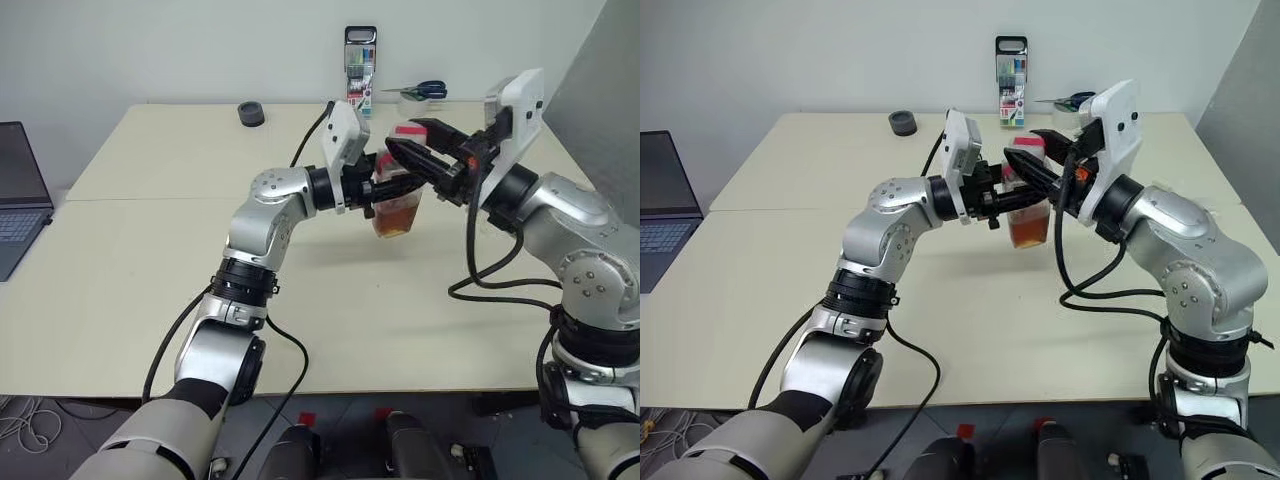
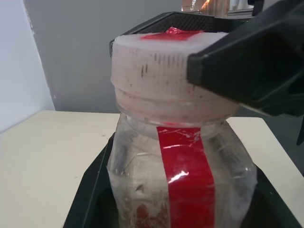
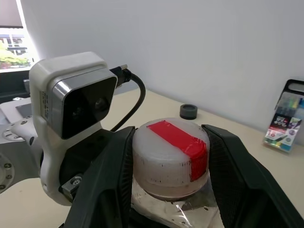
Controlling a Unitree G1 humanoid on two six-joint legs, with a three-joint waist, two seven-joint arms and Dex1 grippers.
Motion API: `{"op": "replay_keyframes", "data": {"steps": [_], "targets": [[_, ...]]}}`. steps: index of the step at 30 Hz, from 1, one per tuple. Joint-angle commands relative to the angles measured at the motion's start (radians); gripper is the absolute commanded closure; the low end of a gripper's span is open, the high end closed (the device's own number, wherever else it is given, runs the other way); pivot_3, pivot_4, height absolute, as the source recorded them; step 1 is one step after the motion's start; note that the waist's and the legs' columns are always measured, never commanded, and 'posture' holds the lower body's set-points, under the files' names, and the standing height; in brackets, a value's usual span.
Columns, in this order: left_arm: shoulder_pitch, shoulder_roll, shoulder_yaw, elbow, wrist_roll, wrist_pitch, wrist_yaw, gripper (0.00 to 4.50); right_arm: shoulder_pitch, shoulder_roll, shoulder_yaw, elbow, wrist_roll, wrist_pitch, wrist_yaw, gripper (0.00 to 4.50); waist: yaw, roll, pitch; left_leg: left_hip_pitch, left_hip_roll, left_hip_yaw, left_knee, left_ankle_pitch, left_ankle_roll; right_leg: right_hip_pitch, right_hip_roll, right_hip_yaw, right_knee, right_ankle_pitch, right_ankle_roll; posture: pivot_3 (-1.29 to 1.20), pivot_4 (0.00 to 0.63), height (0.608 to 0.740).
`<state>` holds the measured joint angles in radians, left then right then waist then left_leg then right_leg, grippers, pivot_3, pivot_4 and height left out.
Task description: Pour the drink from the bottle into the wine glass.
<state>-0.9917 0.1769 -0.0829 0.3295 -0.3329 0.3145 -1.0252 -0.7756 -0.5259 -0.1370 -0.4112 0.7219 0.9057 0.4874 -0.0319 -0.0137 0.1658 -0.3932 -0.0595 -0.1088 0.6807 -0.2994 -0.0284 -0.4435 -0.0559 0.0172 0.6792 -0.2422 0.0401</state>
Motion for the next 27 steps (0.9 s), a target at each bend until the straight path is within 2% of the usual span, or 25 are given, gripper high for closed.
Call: {"op": "replay_keyframes", "data": {"steps": [1,3,5,8,12,14,15,19,20,27], "targets": [[-0.025,-0.005,0.005,-0.034,-0.027,-0.003,-0.014,2.71,-0.065,-0.066,0.008,0.097,0.080,-0.056,0.281,2.64,0.000,0.000,0.000,0.000,0.000,0.000,0.000,0.000,0.000,0.001,0.000,0.000,0.000,0.000,0.000,0.00,0.150,0.740],[-0.039,-0.013,0.006,-0.023,-0.025,-0.006,-0.014,2.71,-0.098,-0.102,0.068,0.194,0.006,-0.141,0.403,2.64,0.000,0.000,0.000,0.002,0.000,0.000,0.000,0.000,0.001,0.002,0.000,-0.001,-0.001,0.000,0.000,0.00,0.150,0.740],[-0.045,-0.015,0.004,-0.019,-0.022,-0.010,-0.014,2.71,-0.137,-0.119,0.097,0.277,-0.058,-0.209,0.454,2.64,-0.003,0.000,0.000,0.003,0.001,0.001,-0.001,0.000,0.001,0.002,0.001,0.000,-0.001,0.000,0.000,0.00,0.150,0.740],[-0.047,-0.007,0.004,-0.009,-0.017,-0.022,-0.022,2.71,-0.159,-0.141,0.088,0.327,-0.096,-0.242,0.470,2.64,-0.006,0.000,0.000,0.003,0.001,0.001,-0.001,0.000,0.000,0.002,0.001,0.000,0.000,0.000,0.000,0.00,0.150,0.740],[-0.046,0.000,0.006,-0.004,-0.017,-0.025,-0.023,2.71,-0.088,-0.190,0.009,0.235,-0.039,-0.159,0.422,2.64,0.003,0.000,0.000,0.002,0.001,0.000,0.000,0.000,0.000,0.002,0.000,0.000,-0.001,0.000,0.000,0.00,0.150,0.740],[-0.043,0.002,0.003,-0.007,-0.019,-0.025,-0.021,2.71,-0.039,-0.192,-0.047,0.144,0.027,-0.076,0.346,1.86,0.007,0.000,0.000,0.001,0.000,-0.001,0.000,0.000,0.000,0.002,-0.001,-0.001,-0.002,0.000,0.000,0.00,0.150,0.740],[-0.042,0.003,0.002,-0.008,-0.020,-0.025,-0.021,2.71,-0.013,-0.182,-0.073,0.096,0.054,-0.042,0.295,1.66,0.007,0.000,0.000,0.001,0.000,-0.001,0.000,0.000,0.000,0.002,-0.001,-0.001,-0.002,0.000,0.000,0.00,0.150,0.740],[-0.041,0.003,0.000,-0.007,-0.023,-0.019,-0.017,2.71,0.105,-0.085,-0.114,-0.141,0.105,0.038,0.037,0.26,0.004,0.000,0.000,0.000,0.001,-0.001,0.000,0.000,0.000,0.001,-0.001,0.000,-0.001,0.000,0.000,0.00,0.150,0.740],[-0.041,0.002,-0.001,-0.008,-0.024,-0.018,-0.017,2.71,0.109,-0.052,-0.116,-0.172,0.111,0.049,-0.027,0.05,0.001,0.000,0.000,0.001,0.001,0.000,0.000,0.000,0.000,0.001,-0.001,0.001,0.000,0.000,0.000,0.00,0.150,0.740],[-0.047,-0.010,-0.006,-0.001,-0.023,-0.018,-0.020,2.71,0.060,0.047,-0.032,-0.256,0.040,0.067,-0.264,0.05,0.001,0.000,0.000,0.002,0.000,0.000,0.000,0.000,0.000,0.001,0.000,0.000,0.000,0.000,0.000,0.00,0.150,0.740]]}}
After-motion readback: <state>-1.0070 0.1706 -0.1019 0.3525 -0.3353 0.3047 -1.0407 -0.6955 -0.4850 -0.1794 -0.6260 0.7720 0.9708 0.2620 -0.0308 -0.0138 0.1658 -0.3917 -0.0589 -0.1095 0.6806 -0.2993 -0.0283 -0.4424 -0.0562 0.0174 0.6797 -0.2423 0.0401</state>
